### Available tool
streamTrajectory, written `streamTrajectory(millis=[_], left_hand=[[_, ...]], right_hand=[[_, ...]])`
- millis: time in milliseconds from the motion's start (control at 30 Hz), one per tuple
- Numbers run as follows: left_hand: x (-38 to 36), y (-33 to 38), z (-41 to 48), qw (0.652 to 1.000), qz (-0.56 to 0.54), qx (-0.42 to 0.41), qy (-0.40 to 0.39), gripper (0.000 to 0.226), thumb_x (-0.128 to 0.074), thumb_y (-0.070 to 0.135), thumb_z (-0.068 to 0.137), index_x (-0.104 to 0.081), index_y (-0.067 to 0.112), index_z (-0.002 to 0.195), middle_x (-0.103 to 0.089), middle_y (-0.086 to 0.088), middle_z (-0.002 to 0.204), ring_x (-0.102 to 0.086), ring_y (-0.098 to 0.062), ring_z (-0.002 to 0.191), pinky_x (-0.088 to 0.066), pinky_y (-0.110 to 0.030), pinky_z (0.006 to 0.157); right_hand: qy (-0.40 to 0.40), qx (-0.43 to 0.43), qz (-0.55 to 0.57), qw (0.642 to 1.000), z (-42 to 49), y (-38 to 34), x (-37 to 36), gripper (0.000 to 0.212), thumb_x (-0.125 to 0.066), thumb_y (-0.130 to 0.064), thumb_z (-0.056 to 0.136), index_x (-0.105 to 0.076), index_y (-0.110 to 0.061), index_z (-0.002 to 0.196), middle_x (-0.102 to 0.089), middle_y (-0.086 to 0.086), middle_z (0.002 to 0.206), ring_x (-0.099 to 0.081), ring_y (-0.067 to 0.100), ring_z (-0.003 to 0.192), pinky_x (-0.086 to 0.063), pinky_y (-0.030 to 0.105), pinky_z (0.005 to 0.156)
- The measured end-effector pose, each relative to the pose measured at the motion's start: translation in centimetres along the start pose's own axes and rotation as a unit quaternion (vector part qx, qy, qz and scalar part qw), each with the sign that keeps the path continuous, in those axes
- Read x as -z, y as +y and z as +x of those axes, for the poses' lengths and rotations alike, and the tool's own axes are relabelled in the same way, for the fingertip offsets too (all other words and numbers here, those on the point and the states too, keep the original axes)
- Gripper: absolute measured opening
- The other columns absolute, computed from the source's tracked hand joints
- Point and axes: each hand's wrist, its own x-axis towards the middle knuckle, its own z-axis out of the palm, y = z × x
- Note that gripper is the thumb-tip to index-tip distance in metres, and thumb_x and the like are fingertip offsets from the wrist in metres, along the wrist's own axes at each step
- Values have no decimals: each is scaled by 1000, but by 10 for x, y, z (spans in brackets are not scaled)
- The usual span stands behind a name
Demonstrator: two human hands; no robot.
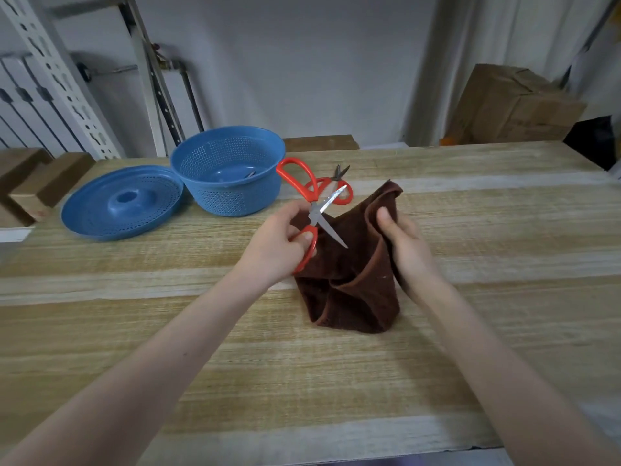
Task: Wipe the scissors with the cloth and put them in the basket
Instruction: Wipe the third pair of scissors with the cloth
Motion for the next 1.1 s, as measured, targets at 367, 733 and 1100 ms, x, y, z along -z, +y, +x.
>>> streamTrajectory(millis=[367, 733, 1100], left_hand=[[-17, 2, -3, 986, 119, -107, 52, 47, -57, 4, 90, -50, 22, 132, -46, 15, 65, -44, -2, 60, -32, -24, 66], [-15, -1, 1, 994, 78, -76, 2, 39, -57, 7, 91, -53, 21, 128, -57, 7, 67, -52, -5, 64, -39, -26, 70], [-10, -4, 4, 992, 103, -76, -19, 41, -58, 10, 92, -55, 26, 130, -65, 1, 70, -62, -15, 69, -52, -36, 77]], right_hand=[[-48, 131, -233, 962, -1, -13, -27, 18, -64, -13, 91, -59, -21, 75, -58, -9, 68, -51, -2, 57, -41, 20, 59], [-24, 51, -205, 977, -5, -12, -19, 34, -61, -29, 94, -64, -2, 73, -60, 9, 66, -56, 21, 62, -41, 32, 61], [-50, 40, -237, 969, -4, -11, -17, 23, -58, -25, 96, -67, -4, 92, -71, 17, 90, -68, 31, 85, -52, 45, 81]])
